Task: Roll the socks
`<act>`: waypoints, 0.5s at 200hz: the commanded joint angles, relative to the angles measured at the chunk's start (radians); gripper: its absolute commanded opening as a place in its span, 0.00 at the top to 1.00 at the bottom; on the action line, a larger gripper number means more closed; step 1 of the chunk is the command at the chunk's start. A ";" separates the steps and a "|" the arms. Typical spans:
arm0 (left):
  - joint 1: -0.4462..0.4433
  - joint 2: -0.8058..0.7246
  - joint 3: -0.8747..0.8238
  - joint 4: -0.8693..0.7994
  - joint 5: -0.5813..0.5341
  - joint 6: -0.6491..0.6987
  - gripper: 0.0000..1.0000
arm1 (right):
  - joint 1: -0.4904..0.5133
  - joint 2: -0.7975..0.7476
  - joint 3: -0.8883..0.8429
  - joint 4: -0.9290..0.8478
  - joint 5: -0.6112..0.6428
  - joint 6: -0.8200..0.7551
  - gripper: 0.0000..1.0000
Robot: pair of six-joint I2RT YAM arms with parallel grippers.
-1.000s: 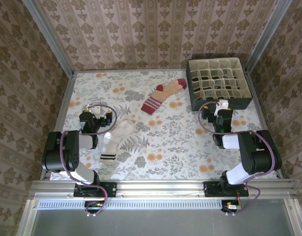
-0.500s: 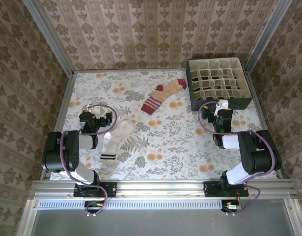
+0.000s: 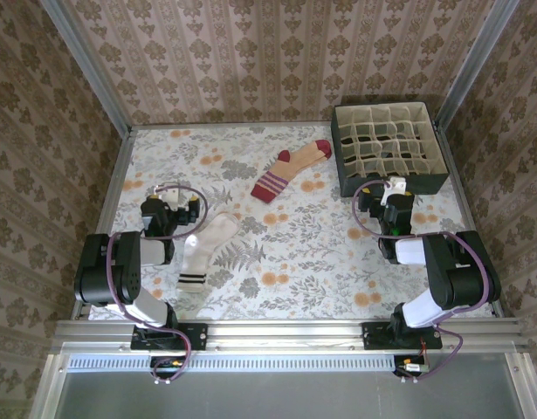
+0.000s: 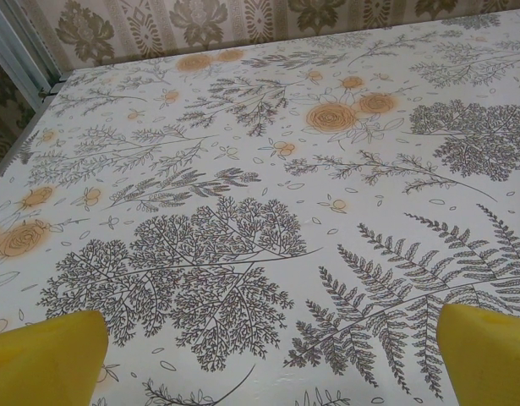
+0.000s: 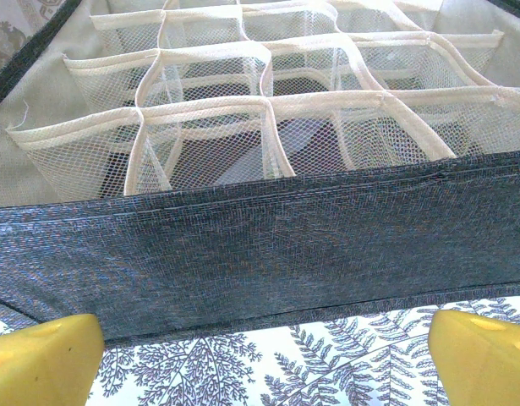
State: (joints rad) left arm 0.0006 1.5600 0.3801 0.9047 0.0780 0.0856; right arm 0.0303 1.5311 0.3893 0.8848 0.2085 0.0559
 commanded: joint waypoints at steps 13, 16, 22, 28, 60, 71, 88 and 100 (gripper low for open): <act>0.010 -0.013 0.011 0.006 -0.015 -0.030 0.00 | 0.002 -0.005 0.002 -0.003 -0.011 0.004 0.00; 0.010 -0.016 0.009 0.007 -0.024 -0.035 0.00 | 0.002 -0.006 0.005 -0.009 -0.015 0.002 0.00; 0.009 -0.028 0.004 0.009 -0.047 -0.043 0.00 | 0.003 -0.015 0.016 -0.037 -0.024 -0.003 0.00; 0.009 -0.043 -0.001 0.006 -0.069 -0.049 0.00 | 0.006 -0.028 0.030 -0.076 -0.032 -0.008 0.00; 0.007 -0.161 0.007 -0.113 -0.092 -0.055 0.00 | 0.025 -0.131 0.194 -0.427 -0.011 -0.025 0.00; 0.006 -0.208 0.022 -0.182 -0.092 -0.060 0.00 | 0.037 -0.156 0.242 -0.513 0.012 -0.005 0.00; 0.004 -0.280 0.059 -0.337 -0.094 -0.097 0.00 | 0.075 -0.176 0.325 -0.654 0.046 0.047 0.00; 0.003 -0.331 0.094 -0.478 -0.081 -0.134 0.02 | 0.122 -0.171 0.382 -0.751 0.084 0.092 0.00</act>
State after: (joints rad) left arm 0.0071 1.3125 0.4023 0.6987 0.0017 0.0307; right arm 0.0845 1.3823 0.6720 0.4141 0.2211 0.0700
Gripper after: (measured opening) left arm 0.996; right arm 0.999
